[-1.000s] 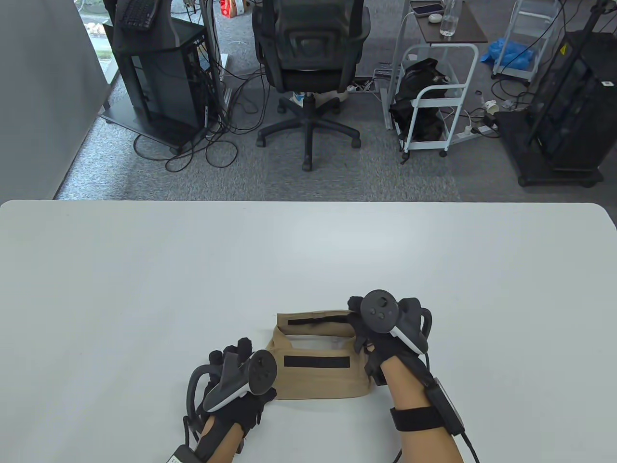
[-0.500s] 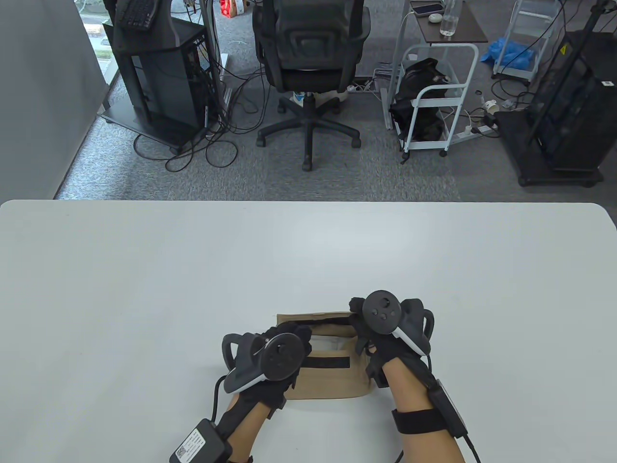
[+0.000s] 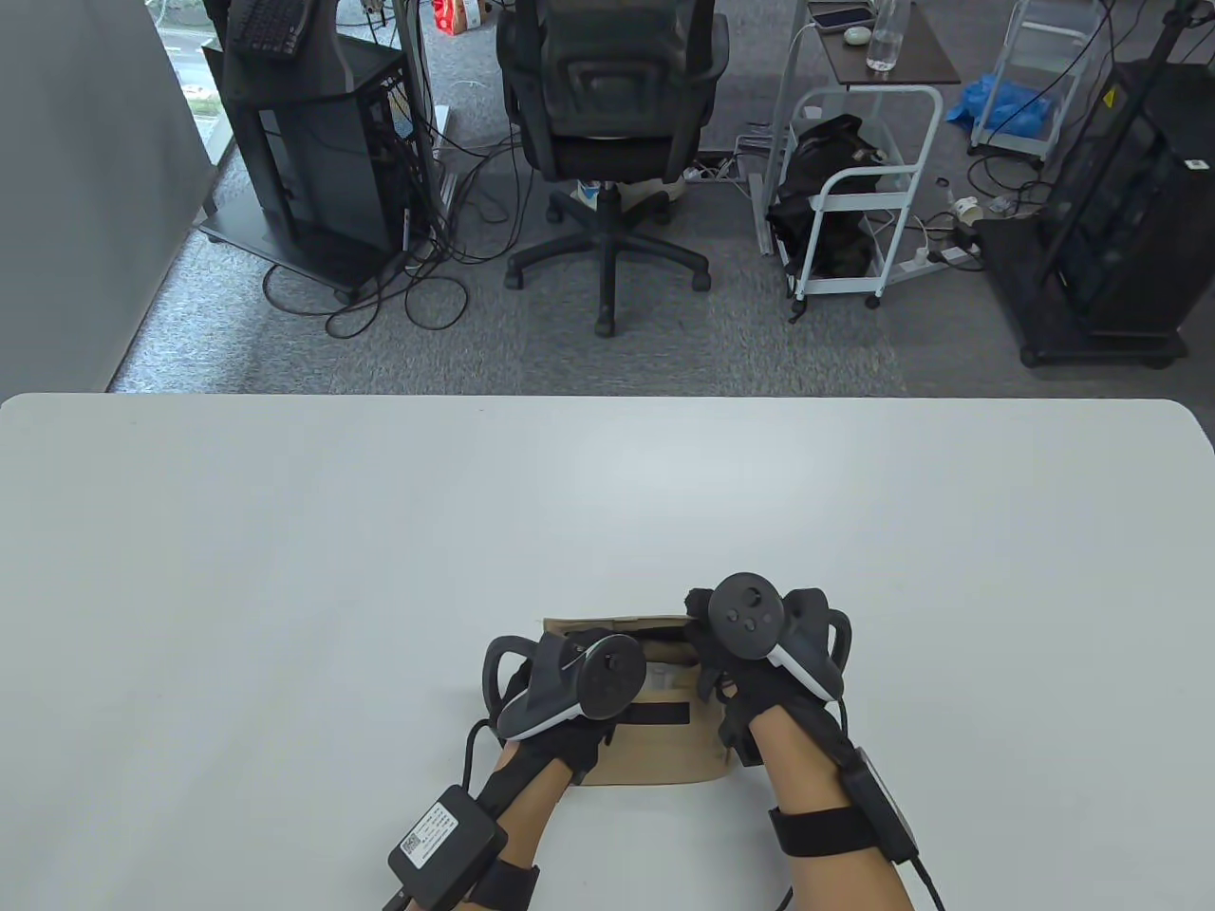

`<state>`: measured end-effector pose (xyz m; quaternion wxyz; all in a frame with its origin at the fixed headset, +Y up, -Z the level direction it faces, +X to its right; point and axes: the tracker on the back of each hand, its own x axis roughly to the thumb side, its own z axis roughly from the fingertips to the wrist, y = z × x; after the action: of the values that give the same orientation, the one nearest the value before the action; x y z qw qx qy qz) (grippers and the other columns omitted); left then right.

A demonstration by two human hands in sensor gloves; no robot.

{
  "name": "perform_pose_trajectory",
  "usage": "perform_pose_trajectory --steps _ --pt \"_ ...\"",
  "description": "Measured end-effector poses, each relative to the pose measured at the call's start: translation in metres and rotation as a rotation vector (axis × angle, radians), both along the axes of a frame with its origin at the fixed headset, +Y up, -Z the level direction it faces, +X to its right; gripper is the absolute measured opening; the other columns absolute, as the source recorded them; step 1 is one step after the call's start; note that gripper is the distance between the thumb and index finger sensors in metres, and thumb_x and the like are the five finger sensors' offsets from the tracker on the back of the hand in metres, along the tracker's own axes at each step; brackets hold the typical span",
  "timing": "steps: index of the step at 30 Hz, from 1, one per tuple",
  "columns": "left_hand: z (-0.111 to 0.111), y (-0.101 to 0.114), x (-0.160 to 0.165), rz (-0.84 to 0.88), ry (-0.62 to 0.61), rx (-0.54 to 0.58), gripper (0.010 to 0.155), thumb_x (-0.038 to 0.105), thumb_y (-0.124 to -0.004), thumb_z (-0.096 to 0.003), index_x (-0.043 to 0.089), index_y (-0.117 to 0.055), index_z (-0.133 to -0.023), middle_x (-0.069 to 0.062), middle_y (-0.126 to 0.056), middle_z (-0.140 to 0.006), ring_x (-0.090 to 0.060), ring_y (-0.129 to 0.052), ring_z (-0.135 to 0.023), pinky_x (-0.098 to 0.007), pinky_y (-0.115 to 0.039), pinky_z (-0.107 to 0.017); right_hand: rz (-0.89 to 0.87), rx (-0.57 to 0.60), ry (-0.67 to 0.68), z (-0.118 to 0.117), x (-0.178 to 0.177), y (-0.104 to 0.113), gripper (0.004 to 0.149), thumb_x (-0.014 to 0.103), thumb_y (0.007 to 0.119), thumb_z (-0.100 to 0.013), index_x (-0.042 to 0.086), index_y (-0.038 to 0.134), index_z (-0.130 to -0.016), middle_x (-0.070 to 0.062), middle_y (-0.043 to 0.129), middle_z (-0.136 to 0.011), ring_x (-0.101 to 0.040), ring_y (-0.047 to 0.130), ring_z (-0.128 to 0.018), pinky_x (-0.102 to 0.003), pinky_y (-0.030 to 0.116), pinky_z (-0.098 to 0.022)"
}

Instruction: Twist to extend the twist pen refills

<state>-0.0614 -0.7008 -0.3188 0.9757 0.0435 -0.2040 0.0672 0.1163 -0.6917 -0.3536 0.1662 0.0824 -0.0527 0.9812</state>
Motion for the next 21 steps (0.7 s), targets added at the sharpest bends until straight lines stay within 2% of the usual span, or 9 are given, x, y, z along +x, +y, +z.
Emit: perform_pose_trajectory --steps 2,6,11,14,16,19,21 --pt "0.000 -0.001 0.001 -0.003 -0.006 -0.001 0.043 0.036 -0.096 -0.0355 0.014 -0.101 -0.072 -0.010 -0.109 -0.055 -0.027 -0.116 -0.041 -0.050 -0.093 -0.038 0.004 -0.001 0.000 0.000 0.000 0.000 0.046 0.031 0.093 -0.042 0.009 0.091 -0.082 -0.016 0.101 -0.073 -0.041 0.101 -0.056 -0.066 0.075 -0.053" --pt "0.003 0.000 0.003 -0.035 -0.027 -0.028 0.044 0.037 -0.096 -0.0351 0.015 -0.101 -0.072 -0.008 -0.108 -0.053 -0.024 -0.114 -0.042 -0.052 -0.090 -0.044 0.002 -0.002 -0.002 0.000 -0.001 0.000 0.046 0.031 0.093 -0.042 0.009 0.091 -0.082 -0.016 0.101 -0.073 -0.041 0.101 -0.056 -0.066 0.075 -0.053" --pt "0.016 0.006 0.007 -0.089 -0.135 -0.078 0.051 0.039 -0.097 -0.0342 0.018 -0.096 -0.081 -0.009 -0.101 -0.074 -0.030 -0.108 -0.062 -0.053 -0.085 -0.053 0.003 -0.005 -0.003 0.000 -0.001 0.000 0.046 0.031 0.092 -0.042 0.009 0.091 -0.082 -0.017 0.101 -0.073 -0.041 0.101 -0.056 -0.066 0.075 -0.053" --pt "0.027 0.009 0.012 -0.147 -0.160 -0.071 0.051 0.038 -0.097 -0.0342 0.020 -0.096 -0.082 -0.010 -0.098 -0.081 -0.032 -0.105 -0.068 -0.053 -0.083 -0.055 0.001 -0.007 -0.004 0.000 -0.001 0.000 0.046 0.031 0.092 -0.042 0.009 0.091 -0.082 -0.017 0.101 -0.073 -0.041 0.101 -0.056 -0.066 0.075 -0.053" --pt "0.030 0.008 0.017 -0.173 -0.187 -0.073 0.057 0.039 -0.098 -0.0331 0.020 -0.093 -0.086 -0.010 -0.093 -0.087 -0.033 -0.103 -0.074 -0.051 -0.083 -0.057 0.002 -0.008 -0.005 0.000 -0.001 0.000 0.046 0.031 0.092 -0.042 0.008 0.091 -0.082 -0.017 0.101 -0.073 -0.041 0.101 -0.056 -0.066 0.075 -0.053" --pt "0.027 -0.002 0.021 -0.154 -0.221 -0.197 0.074 0.043 -0.099 -0.0307 0.016 -0.081 -0.097 -0.015 -0.081 -0.098 -0.038 -0.095 -0.085 -0.050 -0.081 -0.060 0.002 -0.012 -0.004 0.001 -0.001 0.000 0.046 0.031 0.092 -0.042 0.008 0.091 -0.082 -0.017 0.101 -0.073 -0.041 0.101 -0.056 -0.066 0.075 -0.053" --pt "0.022 -0.011 0.023 -0.145 -0.226 -0.258 0.079 0.044 -0.100 -0.0302 0.014 -0.077 -0.100 -0.017 -0.077 -0.101 -0.040 -0.093 -0.088 -0.049 -0.081 -0.061 0.005 -0.014 -0.004 0.001 -0.001 0.000 0.046 0.031 0.092 -0.042 0.009 0.091 -0.082 -0.017 0.101 -0.073 -0.042 0.101 -0.056 -0.066 0.075 -0.053"
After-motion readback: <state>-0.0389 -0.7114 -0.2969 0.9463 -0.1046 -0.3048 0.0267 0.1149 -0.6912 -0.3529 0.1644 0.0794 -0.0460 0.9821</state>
